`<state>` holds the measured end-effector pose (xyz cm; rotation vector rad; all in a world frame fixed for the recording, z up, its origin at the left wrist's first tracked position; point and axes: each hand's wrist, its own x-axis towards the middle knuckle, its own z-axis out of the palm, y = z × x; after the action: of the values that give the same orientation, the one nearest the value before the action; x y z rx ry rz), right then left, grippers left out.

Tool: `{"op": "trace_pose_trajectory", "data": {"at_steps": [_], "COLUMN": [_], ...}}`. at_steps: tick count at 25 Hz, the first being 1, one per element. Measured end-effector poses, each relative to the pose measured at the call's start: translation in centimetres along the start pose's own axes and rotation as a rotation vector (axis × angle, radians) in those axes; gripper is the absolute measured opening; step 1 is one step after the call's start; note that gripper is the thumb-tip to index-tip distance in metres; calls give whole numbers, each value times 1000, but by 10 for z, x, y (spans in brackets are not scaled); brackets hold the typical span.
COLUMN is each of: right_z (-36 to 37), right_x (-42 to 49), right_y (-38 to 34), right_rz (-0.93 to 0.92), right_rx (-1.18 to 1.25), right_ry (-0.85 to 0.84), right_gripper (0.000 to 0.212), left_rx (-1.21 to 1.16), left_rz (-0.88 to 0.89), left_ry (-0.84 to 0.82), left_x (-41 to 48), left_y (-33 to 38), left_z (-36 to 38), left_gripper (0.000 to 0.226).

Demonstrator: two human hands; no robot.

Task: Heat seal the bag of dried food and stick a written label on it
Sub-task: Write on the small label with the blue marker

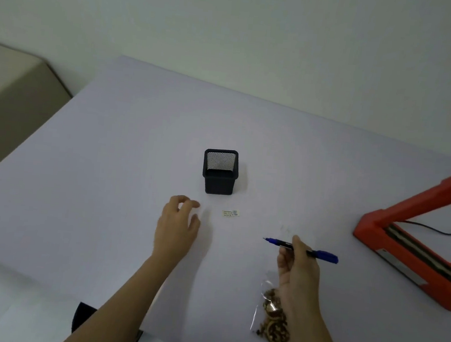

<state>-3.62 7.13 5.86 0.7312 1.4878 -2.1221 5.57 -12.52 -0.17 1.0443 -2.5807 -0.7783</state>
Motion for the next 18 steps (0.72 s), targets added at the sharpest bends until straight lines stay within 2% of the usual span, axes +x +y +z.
{"op": "trace_pose_trajectory", "data": {"at_steps": [2,4,6,8,9,11,12,13,18], "right_z": [4,10,16,18,19,21,22,23,27], "right_x": [-5,-10,-14,-20,-24,-31,-35,-38,-49], "right_y": [1,3,5,5,4,1,0,0,2], "right_rz": [8,14,-6,-37,-51,-69,-74,-78,-100], "right_rx": [-20,-46,-86,-128,-141,-152,-154,-157,-183], "right_ry": [-29,-48,-81,-133,-161,-196,-200,-197,-187], "right_gripper": [14,13,12,12,12,13,13,13,13], "left_rx": [229,260,209,-17,-242,-830,-1080,-1222,-1286], "left_rz": [-116,-194,-156,-235,-351,-564,-629,-644,-583], "left_ry": [-46,-167,-196,-128,-105,-159,-206,-244,-295], "left_x": [-14,-25,-32,-35,-36,-41,-45,-50,-64], "left_y": [-20,-30,-30,-16,-3,29,45,57,77], "left_z": [-10,-10,-7,-12,-19,-36,-46,-53,-68], "left_gripper": [34,37,32,23,19,15,14,14,16]}}
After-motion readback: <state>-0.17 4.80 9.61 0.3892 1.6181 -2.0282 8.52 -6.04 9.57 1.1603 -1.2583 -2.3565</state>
